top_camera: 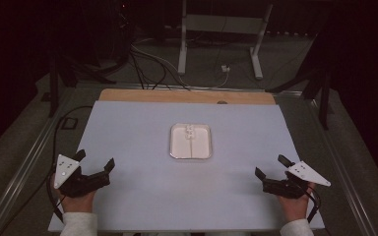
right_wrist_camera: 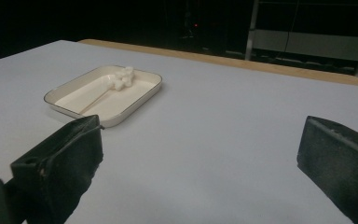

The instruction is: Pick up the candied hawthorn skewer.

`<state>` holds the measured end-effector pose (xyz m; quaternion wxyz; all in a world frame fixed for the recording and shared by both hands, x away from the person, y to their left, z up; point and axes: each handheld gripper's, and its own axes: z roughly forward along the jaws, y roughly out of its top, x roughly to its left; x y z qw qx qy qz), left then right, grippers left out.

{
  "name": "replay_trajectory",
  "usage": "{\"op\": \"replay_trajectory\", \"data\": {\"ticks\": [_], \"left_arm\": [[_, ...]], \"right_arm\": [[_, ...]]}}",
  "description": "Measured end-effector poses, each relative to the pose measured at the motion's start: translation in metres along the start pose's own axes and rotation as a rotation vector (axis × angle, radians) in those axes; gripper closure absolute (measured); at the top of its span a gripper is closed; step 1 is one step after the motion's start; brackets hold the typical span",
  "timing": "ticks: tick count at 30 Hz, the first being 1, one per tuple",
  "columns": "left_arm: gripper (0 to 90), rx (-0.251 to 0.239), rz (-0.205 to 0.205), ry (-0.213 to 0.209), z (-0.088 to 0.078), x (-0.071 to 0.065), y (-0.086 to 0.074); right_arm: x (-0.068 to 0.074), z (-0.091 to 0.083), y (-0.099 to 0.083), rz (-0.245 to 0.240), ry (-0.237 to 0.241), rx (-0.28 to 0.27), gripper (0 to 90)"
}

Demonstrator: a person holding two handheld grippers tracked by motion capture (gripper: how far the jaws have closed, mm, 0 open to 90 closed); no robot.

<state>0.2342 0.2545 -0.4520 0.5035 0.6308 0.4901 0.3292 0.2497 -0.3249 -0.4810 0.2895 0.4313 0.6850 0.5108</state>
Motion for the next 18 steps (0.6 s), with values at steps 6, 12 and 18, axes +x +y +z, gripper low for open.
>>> {"op": "replay_trajectory", "data": {"ticks": [6, 12, 18], "left_arm": [[0.6, 0.022, 0.012, -0.023, 0.008, -0.007, 0.008], [0.6, 0.032, 0.021, -0.037, 0.019, -0.011, 0.015], [0.6, 0.036, 0.047, -0.059, 0.031, -0.019, 0.026]], "right_arm": [[-0.001, 0.000, -0.001, 0.005, -0.007, 0.000, 0.4], [0.000, 0.002, -0.001, -0.002, -0.010, 0.004, 0.4], [0.000, 0.001, 0.000, -0.006, -0.014, -0.001, 0.4]]}}
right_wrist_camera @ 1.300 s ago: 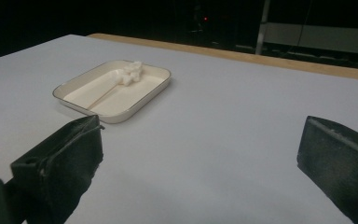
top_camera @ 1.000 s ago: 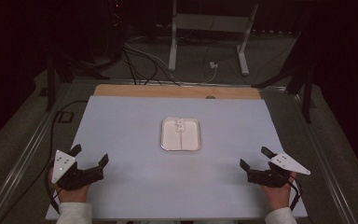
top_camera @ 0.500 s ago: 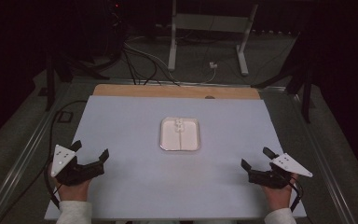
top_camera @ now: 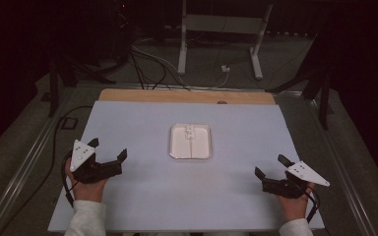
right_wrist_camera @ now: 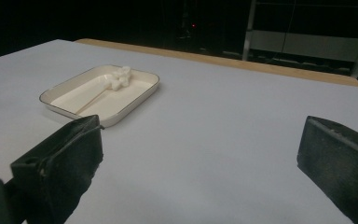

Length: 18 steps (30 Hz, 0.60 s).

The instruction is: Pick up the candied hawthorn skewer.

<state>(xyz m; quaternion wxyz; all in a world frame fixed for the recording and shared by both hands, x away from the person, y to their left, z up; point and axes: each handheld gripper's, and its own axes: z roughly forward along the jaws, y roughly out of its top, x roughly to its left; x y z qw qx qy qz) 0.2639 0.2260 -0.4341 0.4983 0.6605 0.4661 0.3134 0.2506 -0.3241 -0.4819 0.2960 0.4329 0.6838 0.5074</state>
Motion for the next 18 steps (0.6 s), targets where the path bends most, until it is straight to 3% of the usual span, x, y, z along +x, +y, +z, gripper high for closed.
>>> {"op": "replay_trajectory", "data": {"ticks": [10, 18], "left_arm": [[0.6, 0.009, 0.023, -0.051, 0.024, -0.011, 0.016], [0.6, 0.018, 0.006, -0.083, 0.038, -0.016, 0.020]], "right_arm": [[0.000, 0.000, 0.000, 0.003, -0.003, -0.002, 0.4], [0.000, 0.000, 0.000, 0.001, -0.002, -0.003, 0.4]]}}
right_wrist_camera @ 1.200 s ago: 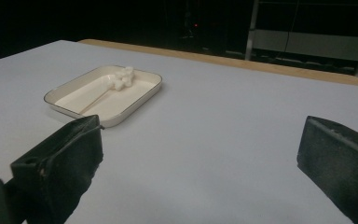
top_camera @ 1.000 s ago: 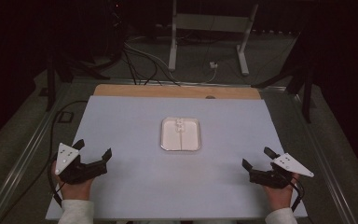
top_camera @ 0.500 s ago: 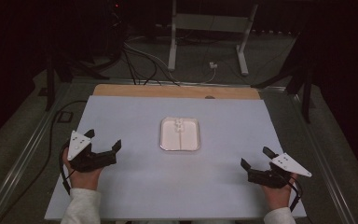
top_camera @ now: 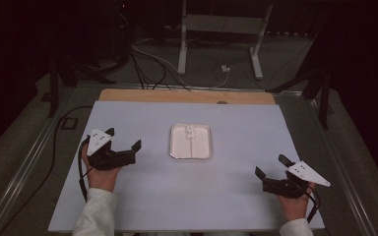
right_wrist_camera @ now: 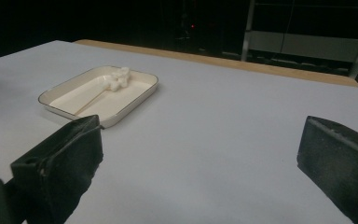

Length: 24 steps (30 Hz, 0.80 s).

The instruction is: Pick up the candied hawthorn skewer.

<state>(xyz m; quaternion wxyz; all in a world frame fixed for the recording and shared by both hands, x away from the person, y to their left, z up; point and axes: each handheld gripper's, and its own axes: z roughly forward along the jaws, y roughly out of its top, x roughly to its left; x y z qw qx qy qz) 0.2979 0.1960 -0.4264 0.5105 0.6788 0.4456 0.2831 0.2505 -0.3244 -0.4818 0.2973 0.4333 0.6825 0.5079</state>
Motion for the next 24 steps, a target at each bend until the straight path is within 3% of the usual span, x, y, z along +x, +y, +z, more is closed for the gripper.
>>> {"op": "replay_trajectory", "data": {"ticks": [24], "left_arm": [[0.7, 0.087, 0.014, -0.044, 0.070, -0.029, 0.008]], "right_arm": [[0.001, 0.000, 0.000, 0.002, 0.001, 0.001, 0.4]]}}
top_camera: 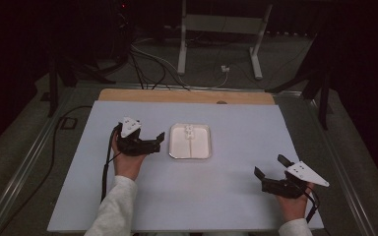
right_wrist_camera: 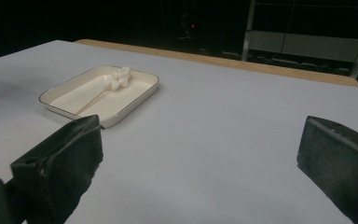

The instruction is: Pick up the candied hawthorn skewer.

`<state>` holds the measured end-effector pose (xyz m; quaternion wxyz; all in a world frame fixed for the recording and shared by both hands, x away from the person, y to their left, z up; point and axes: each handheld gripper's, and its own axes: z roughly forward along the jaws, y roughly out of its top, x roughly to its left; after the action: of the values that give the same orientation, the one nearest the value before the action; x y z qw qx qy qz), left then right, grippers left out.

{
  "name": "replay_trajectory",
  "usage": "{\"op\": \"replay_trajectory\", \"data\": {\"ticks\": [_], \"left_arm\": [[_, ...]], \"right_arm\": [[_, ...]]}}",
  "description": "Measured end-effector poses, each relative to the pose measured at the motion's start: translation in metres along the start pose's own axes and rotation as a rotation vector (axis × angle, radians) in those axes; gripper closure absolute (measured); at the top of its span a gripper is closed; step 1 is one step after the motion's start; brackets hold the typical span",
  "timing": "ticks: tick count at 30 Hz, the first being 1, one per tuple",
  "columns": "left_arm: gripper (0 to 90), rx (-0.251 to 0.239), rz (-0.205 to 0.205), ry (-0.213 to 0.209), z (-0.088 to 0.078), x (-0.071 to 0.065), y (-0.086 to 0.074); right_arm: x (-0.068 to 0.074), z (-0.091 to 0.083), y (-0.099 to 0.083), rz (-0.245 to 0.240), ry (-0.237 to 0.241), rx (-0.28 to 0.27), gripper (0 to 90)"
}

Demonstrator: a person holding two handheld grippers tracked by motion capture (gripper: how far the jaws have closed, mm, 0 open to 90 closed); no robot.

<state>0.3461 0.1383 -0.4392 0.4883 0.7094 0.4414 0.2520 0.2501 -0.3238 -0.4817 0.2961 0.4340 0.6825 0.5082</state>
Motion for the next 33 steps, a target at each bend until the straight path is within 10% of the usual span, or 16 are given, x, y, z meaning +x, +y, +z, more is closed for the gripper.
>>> {"op": "replay_trajectory", "data": {"ticks": [33], "left_arm": [[0.7, 0.121, 0.008, -0.020, 0.079, -0.038, -0.015]], "right_arm": [[0.000, 0.001, -0.001, -0.002, -0.001, 0.004, 0.5]]}}
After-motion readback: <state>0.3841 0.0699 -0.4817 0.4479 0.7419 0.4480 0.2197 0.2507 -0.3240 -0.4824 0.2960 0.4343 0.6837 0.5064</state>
